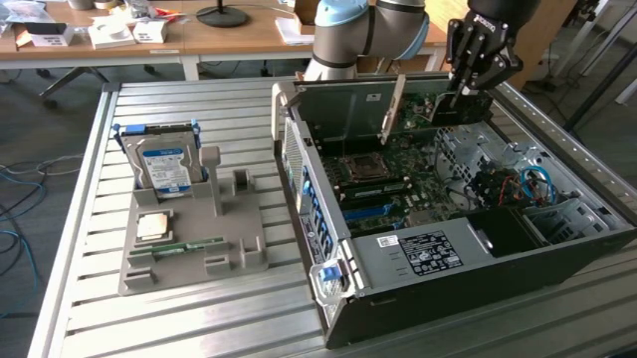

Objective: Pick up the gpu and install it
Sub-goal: 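Insert the gpu into the slot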

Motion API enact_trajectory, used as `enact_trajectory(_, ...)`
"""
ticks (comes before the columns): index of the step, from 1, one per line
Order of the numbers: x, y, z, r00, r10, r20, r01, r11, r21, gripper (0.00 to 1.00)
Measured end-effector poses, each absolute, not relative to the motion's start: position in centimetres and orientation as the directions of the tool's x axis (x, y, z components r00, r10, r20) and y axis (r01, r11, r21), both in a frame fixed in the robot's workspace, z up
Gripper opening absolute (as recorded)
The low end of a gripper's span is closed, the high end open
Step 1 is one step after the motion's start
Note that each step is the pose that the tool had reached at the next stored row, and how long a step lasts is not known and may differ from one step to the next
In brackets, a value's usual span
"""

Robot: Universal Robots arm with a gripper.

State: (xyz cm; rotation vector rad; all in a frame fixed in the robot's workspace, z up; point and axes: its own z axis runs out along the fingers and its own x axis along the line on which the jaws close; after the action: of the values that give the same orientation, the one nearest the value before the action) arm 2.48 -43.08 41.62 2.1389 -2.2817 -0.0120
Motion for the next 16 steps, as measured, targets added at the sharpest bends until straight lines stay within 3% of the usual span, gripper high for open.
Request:
enact_trajectory(7,1.6,-43.1,41.2,-0.064,-0.998,0.005,-0.998,0.064,0.014,0.26)
enact_trajectory(9,1.4,-43.1,38.8,-0.064,-0.998,0.004,-0.998,0.064,0.014,0.26)
enact_trajectory(16,1.4,-43.1,38.7,-0.064,-0.998,0.004,-0.998,0.064,0.014,0.26)
